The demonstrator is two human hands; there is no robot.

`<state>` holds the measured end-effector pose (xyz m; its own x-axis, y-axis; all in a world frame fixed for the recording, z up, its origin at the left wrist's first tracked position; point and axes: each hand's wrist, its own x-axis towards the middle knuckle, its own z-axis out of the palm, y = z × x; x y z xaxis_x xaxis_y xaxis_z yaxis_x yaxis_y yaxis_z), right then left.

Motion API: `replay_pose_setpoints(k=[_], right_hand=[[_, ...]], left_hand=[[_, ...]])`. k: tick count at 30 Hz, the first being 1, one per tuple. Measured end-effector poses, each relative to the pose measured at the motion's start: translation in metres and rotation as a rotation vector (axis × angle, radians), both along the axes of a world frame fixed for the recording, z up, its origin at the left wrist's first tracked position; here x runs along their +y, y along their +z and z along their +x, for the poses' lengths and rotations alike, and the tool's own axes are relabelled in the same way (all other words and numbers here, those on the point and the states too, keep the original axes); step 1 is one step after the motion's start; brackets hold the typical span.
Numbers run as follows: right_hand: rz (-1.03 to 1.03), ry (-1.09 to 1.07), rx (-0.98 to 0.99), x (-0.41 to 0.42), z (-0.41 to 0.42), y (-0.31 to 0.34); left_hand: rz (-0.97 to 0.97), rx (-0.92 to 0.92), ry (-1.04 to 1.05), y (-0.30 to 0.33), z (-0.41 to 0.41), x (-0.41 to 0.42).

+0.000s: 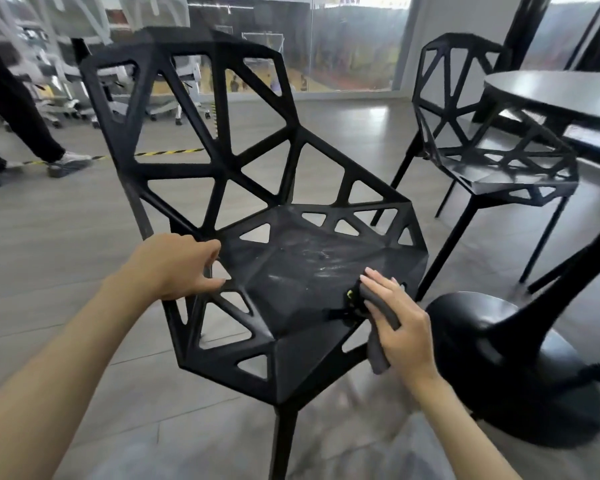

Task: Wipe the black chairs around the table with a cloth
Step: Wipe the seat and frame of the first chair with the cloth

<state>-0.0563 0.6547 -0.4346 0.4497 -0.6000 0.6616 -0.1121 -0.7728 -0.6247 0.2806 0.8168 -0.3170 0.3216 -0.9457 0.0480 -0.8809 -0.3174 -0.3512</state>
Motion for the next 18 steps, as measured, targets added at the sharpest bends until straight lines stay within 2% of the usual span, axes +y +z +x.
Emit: replay_pose_setpoints(k=[4, 6, 8, 11, 13, 18], right_hand=[[0.305, -0.262, -0.142, -0.037, 0.001, 0.006], [0.311, -0.332, -0.114, -0.027, 0.004, 0.011], [0.186, -0.237, -0.029, -0.001, 0.007, 0.015], [-0.034, 0.030, 0.095, 0.020, 0.004, 0.015], [-0.037, 0.119, 0.139, -0.003, -0.001, 0.019], [0.167, -0.098, 0.165, -0.111, -0.006, 0.031]], left_hand=[[-0.016, 0.000, 0.021, -0.002, -0.002, 0.000], [-0.027, -0.010, 0.021, -0.002, -0.004, 0.000], [-0.042, -0.027, 0.020, -0.002, -0.005, -0.002], [-0.050, -0.042, 0.021, -0.002, -0.006, -0.002], [-0.046, -0.050, 0.013, -0.002, -0.007, -0.002], [-0.067, -0.022, -0.008, -0.003, -0.005, -0.002]])
